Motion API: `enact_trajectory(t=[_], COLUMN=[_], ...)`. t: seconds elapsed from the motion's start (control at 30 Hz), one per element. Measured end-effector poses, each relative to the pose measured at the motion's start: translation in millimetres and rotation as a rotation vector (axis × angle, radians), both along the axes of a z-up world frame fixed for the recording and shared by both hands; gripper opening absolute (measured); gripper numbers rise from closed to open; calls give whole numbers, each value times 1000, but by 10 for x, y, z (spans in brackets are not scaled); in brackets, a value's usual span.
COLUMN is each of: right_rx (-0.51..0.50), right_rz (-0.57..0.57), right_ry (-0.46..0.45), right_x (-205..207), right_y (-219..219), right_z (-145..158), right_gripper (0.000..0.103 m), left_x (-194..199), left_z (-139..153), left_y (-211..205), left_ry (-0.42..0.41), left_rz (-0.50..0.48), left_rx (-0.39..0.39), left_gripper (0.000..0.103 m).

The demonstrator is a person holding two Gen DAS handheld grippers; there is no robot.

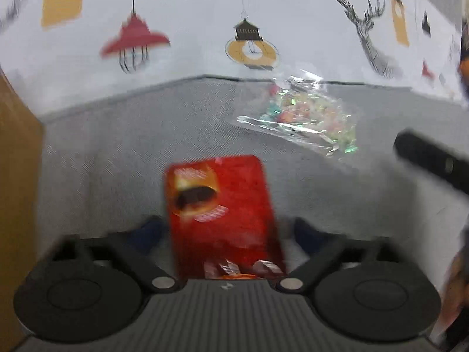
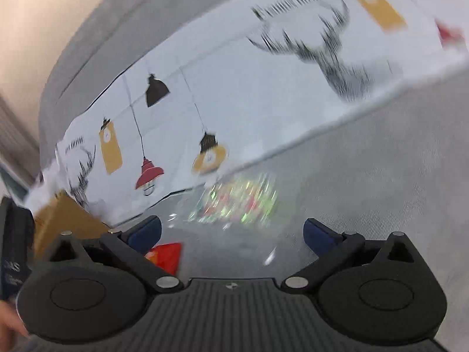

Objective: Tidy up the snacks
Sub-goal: 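Regrip the red packet with the left tool while the right grasps the candy bag, then carry the red packet and candy bag over the box and open both tools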

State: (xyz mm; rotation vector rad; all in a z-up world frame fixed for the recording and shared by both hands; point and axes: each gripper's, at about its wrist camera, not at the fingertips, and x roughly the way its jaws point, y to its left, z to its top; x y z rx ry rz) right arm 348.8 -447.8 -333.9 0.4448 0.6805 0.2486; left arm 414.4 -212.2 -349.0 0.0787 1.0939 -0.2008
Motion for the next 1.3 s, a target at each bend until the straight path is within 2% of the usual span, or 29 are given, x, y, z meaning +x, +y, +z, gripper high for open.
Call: enact_trajectory(t=[0.03, 0.1, 0.2, 0.33, 0.43, 0.53, 0.6, 0.63, 0.67, 0.73, 0.77, 0.8, 0.83, 0.93, 1.03, 1.3], right_rx=[-59, -178, -334, -609, -717, -699, -579, -530, -541, -527, -507, -489, -495, -522, -512, -374], right_rz=[15, 69, 222, 516, 639, 682, 675, 643, 641, 588, 561, 526, 493, 449, 395, 290], right_ry=[-25, -63, -119, -212, -243, -215, -124, -108, -114, -115, -120, -118, -114, -109, -113, -155], right_x=[38, 128, 294, 519, 671, 910, 1132, 1185, 1177, 1152, 1087, 1046, 988, 821, 695, 134], right_y=[-2, 44, 160, 471, 609, 645, 554, 501, 505, 479, 447, 443, 459, 533, 575, 668], right_z=[9, -9, -97, -209, -223, -214, -247, -258, -264, -214, -182, -137, -104, -85, -38, 354], right_gripper=[103, 103, 103, 103, 102, 103, 103, 103, 102, 80, 49, 34, 30, 26, 17, 13], left_x=[-10, 36, 102, 152, 131, 118, 138, 150, 161, 168, 161, 155, 148, 88, -1, -267], left_z=[19, 51, 96, 161, 151, 146, 143, 140, 141, 156, 166, 179, 192, 243, 313, 693], left_y=[48, 206, 324, 455, 528, 563, 587, 598, 618, 645, 657, 675, 690, 704, 734, 824], left_ry=[-25, -24, -15, 3, 4, 3, 10, 13, 16, 21, 25, 31, 36, 34, 33, 3], left_rz=[-3, 6, 12, 51, 55, 56, 69, 74, 82, 93, 99, 109, 114, 114, 117, 116], left_rx=[6, -32, -38, -63, -76, -87, -104, -113, -123, -135, -141, -152, -163, -175, -194, -249], left_gripper=[63, 52, 49, 49, 49, 49, 49, 49, 49, 49, 49, 49, 49, 49, 49, 49])
